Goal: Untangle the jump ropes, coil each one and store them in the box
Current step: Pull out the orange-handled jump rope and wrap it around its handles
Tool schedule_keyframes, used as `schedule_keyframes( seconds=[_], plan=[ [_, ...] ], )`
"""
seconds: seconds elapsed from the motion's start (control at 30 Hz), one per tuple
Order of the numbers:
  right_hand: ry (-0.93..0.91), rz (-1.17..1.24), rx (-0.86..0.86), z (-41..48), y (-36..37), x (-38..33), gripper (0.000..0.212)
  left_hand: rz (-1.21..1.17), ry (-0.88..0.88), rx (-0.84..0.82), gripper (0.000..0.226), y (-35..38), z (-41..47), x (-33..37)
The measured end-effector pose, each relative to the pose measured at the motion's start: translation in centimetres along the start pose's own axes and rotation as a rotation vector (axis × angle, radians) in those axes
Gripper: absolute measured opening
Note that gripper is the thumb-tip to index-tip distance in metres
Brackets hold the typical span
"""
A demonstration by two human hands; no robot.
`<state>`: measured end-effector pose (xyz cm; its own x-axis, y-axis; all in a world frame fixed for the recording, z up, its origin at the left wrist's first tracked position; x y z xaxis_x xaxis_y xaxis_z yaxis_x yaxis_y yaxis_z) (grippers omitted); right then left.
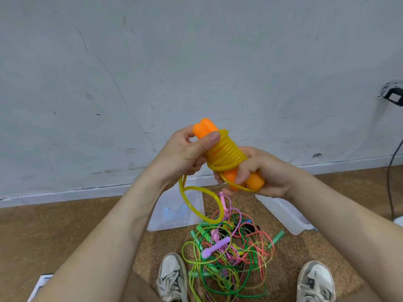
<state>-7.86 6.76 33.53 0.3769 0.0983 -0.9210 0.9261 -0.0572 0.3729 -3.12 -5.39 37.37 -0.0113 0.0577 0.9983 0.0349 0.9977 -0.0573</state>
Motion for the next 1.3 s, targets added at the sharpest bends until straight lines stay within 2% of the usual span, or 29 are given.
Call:
schedule_keyframes(
  seconds=[0.03, 0.13, 0.17, 0.2, 0.27, 0.33, 0.37, 0.4, 0.47, 0.5, 0.53, 0.6, 0.67, 0.8, 0.83, 0.9, 0.97, 1.03, 1.1, 1.17, 1.23, 1.3],
  plan=[
    [-0.008, 0.070, -0.056, 0.0, 0.3, 0.1, 0.051, -0.033, 0.039, -0.038, 0.030, 0.1, 0.0, 0.4],
    [0.008, 0.174, -0.303, 0.0, 1.4, 0.6, 0.057, -0.079, 0.041, -0.314, 0.071, 0.8, -0.5, 0.8],
    [0.025, 0.182, -0.390, 0.0, 1.7, 0.8, 0.059, -0.089, 0.030, -0.400, 0.078, 1.2, -0.8, 0.9],
    [0.046, 0.182, -0.449, -0.1, 2.0, 1.0, 0.059, -0.096, 0.025, -0.424, 0.079, 1.4, -1.1, 0.9],
    [0.090, 0.142, -0.418, -0.1, 1.9, 1.1, 0.059, -0.106, 0.021, -0.329, 0.067, 1.0, -1.0, 0.8],
    [0.055, -0.037, -0.171, -0.1, 0.8, -0.3, 0.069, -0.069, 0.018, -0.136, 0.027, 0.0, -0.8, 0.5],
    [0.017, -0.207, 0.010, -0.4, 0.0, -1.5, 0.075, -0.080, 0.013, -0.031, 0.022, -0.5, -0.7, 0.3],
    [-0.012, -0.426, 0.202, -1.0, -0.5, -2.7, 0.083, -0.123, -0.007, 0.065, 0.033, -0.9, -0.6, -0.1],
    [0.066, -1.055, 0.522, -1.7, -0.1, -4.5, 0.100, -0.232, -0.054, 0.214, 0.037, -1.0, -0.4, -0.9],
    [0.126, -1.381, 0.606, -1.3, 0.6, -4.4, 0.104, -0.274, -0.080, 0.245, 0.036, -0.6, -0.2, -1.3],
    [0.178, -1.596, 0.665, -0.6, 1.2, -3.6, 0.104, -0.313, -0.105, 0.247, 0.036, 0.1, -0.1, -1.7],
    [0.230, -1.692, 0.777, 0.4, 1.3, -2.3, 0.090, -0.343, -0.137, 0.206, 0.036, 1.3, 0.4, -2.1],
    [0.237, -1.621, 0.815, 0.5, 0.5, -2.2, 0.070, -0.331, -0.156, 0.107, 0.031, 1.8, 0.5, -1.9],
    [-0.007, -1.159, 0.730, -0.8, -0.7, -3.7, 0.042, -0.189, -0.166, -0.210, 0.010, 1.2, 0.0, -0.8],
    [-0.011, -1.062, 0.703, -0.9, -0.9, -3.8, 0.032, -0.181, -0.158, -0.265, 0.008, 1.1, -0.2, -0.7],
    [-0.077, -0.748, 0.617, -1.1, -1.1, -3.9, 0.017, -0.194, -0.136, -0.317, 0.021, 1.1, -0.6, -0.5],
    [-0.211, -0.328, 0.527, -1.2, -1.4, -4.0, 0.021, -0.221, -0.106, -0.306, 0.031, 1.5, -0.7, -0.1],
    [-0.300, -0.073, 0.434, -1.2, -1.5, -3.9, 0.036, -0.268, -0.059, -0.238, 0.034, 2.2, -0.6, 0.2],
    [-0.319, 0.046, 0.381, -1.0, -1.4, -3.7, 0.052, -0.309, -0.030, -0.156, 0.026, 3.0, -0.2, 0.1],
    [-0.330, 0.154, 0.302, -0.7, -1.0, -3.4, 0.052, -0.329, -0.030, -0.128, 0.012, 3.5, 0.1, -0.2],
    [-0.319, 0.210, 0.220, -0.6, -0.7, -3.4, 0.044, -0.342, -0.067, -0.155, 0.009, 3.8, 0.1, -0.3],
    [-0.278, 0.230, 0.092, -0.6, -0.3, -3.2, 0.052, -0.345, -0.114, -0.238, 0.012, 3.9, -0.3, -0.3]
  ],
)
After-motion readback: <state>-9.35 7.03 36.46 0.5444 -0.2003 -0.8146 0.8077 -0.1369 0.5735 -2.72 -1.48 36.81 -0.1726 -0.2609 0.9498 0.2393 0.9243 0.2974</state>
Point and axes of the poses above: each hand's wrist, its own z-axis towards the middle knuckle, its own y-axis out of the palm, x = y × z, the point moved 6 cm from there along z, towards the middle knuckle, and after that the axes turned 15 degrees about -x, right-handed, at the moved point
